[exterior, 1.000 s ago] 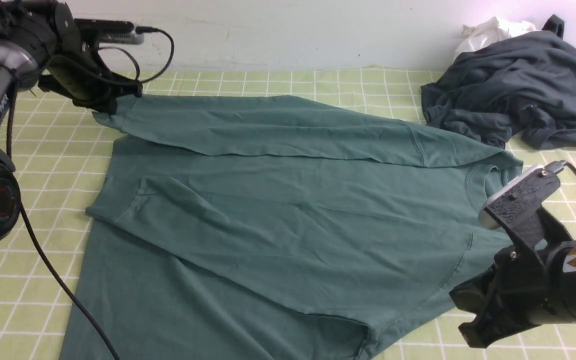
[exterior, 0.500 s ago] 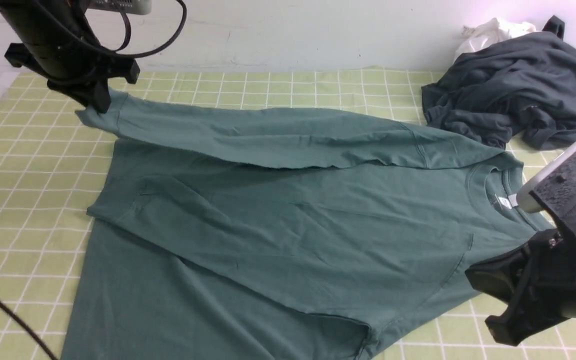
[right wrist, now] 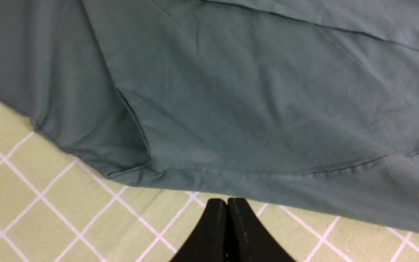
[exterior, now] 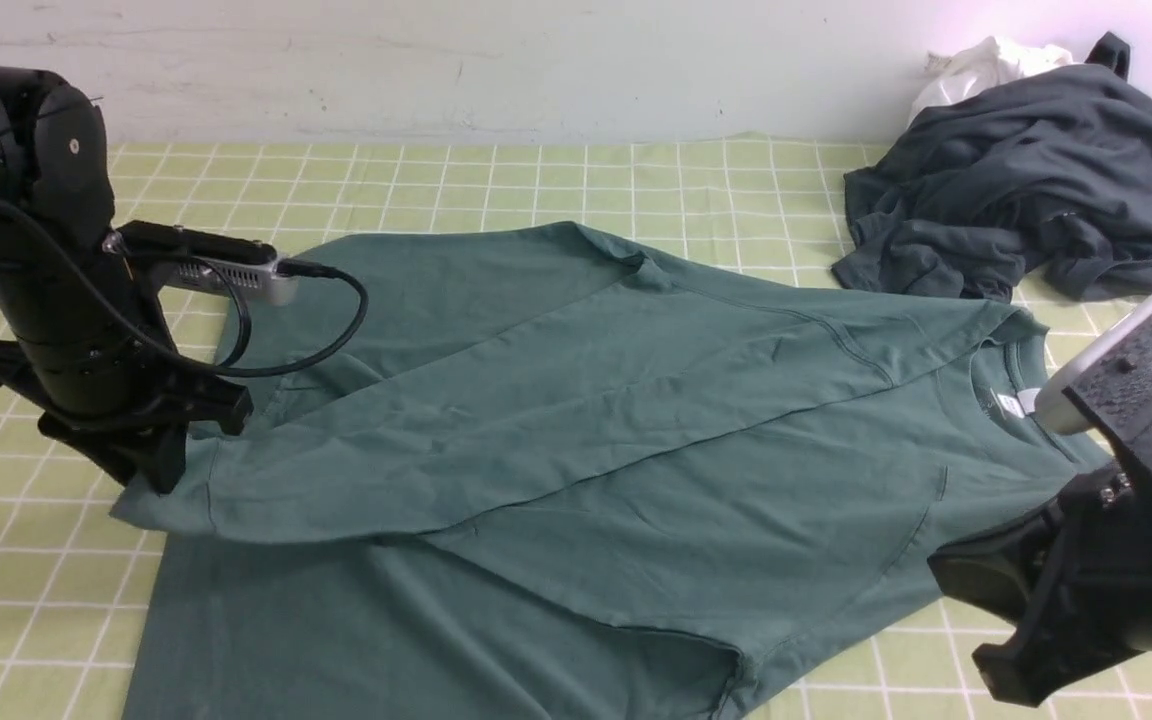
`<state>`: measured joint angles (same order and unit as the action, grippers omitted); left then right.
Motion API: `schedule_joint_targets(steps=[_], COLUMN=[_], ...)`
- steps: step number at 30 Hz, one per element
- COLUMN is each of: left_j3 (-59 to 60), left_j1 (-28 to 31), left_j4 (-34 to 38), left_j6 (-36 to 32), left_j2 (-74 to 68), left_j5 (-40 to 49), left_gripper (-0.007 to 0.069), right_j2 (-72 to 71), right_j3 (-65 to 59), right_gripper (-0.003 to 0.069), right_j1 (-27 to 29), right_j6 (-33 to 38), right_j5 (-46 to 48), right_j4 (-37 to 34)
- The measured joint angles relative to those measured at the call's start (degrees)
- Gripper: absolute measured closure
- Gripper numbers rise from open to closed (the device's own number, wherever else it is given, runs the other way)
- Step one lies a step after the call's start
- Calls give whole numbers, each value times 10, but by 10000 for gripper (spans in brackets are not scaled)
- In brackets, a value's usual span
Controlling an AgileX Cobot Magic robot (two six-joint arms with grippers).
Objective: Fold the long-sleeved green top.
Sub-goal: Use the left arm to drag and drop the cuff onto the cuff closest to the left arm, then use both arms simultaneously to clamp the lower edge of the clothing fabric
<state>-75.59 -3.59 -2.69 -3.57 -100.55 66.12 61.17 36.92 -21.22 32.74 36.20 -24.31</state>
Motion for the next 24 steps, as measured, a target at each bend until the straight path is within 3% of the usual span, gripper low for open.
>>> schedule_joint_targets(steps=[4, 7, 9, 10, 12, 16, 19, 24], left_j3=[41, 118, 192, 198, 269, 341, 367, 378], left_j1=[-17, -59, -94, -97, -127, -149, -151, -151], left_j4=[14, 19, 19, 19, 17, 15, 8, -12], left_j6=[-2, -27, -91, -91, -176, -276, -302, -305], left_j2=[37, 80, 109, 110, 121, 121, 121, 116], left_j5=[22, 21, -5, -8, -53, -132, -192, -242], left_gripper=[252, 187, 173, 173, 173, 174, 194, 336], right_j2=[0, 0, 0, 0, 0, 0, 0, 0], right_j3=[0, 0, 0, 0, 0, 0, 0, 0], right_gripper=[669, 669, 669, 669, 669, 669, 669, 669], right_j1=[0, 0, 0, 0, 0, 0, 0, 0], right_j6=[0, 0, 2, 3, 14, 34, 48, 71], right_j5=[4, 4, 5, 5, 5, 6, 6, 6], right_j4=[-1, -5, -9, -9, -13, -23, -38, -59])
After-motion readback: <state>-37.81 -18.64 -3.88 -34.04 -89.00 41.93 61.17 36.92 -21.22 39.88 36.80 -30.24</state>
